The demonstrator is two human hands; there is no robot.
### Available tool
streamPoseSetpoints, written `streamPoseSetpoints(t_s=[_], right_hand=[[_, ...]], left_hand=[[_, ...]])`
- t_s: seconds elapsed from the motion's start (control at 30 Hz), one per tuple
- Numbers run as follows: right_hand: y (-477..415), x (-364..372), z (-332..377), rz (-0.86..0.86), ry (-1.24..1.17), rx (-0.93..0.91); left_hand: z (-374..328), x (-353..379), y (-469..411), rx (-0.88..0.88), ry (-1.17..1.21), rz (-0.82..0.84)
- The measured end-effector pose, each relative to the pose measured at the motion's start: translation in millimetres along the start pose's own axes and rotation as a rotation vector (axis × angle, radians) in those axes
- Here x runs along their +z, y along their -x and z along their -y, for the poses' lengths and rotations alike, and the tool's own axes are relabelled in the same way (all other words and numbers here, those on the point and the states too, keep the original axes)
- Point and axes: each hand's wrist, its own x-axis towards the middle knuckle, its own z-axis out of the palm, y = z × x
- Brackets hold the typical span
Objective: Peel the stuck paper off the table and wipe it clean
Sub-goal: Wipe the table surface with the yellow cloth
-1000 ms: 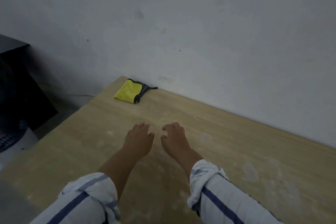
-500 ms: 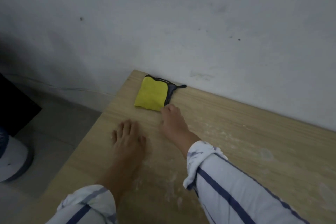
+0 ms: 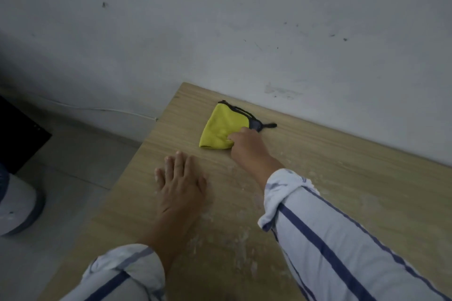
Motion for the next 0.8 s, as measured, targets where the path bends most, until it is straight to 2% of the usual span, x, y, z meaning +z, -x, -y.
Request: streamPoseSetpoints(t_s=[0.23,0.37,0.47,0.53,0.6,0.73,0.8], right_hand=[[120.8,17.4,-26.1,0.026,-0.018,0.227],[182.6,42.0,-27.4,0.018,-0.093,0.217],[190.3,53.2,-32.9,-0.063,-0.131,0.203],[184.8,57.7,-34.0,-0.009,-0.122,0.160],[181.5,66.1,-34.4,0.054,-0.059,0.097],[182.5,78.5,-45.5,-0.134,-0.051,0.053],[182.6,74.4,-50.4,-0.113,-0.101,0.030]], left_hand=[[1.0,-3.6,4.3,0.036,0.013,-0.001],[-11.7,-0.8,20.6,0.103,0.059,0.038],[-31.8,9.4,47.3,0.240,0.071,0.099],[-39.2,17.1,65.6,0.305,0.066,0.109],[-39.3,22.8,79.5,0.298,0.062,0.086],[-26.7,29.3,98.8,0.258,0.022,0.054],[-25.7,28.2,110.8,0.246,0.041,0.056]])
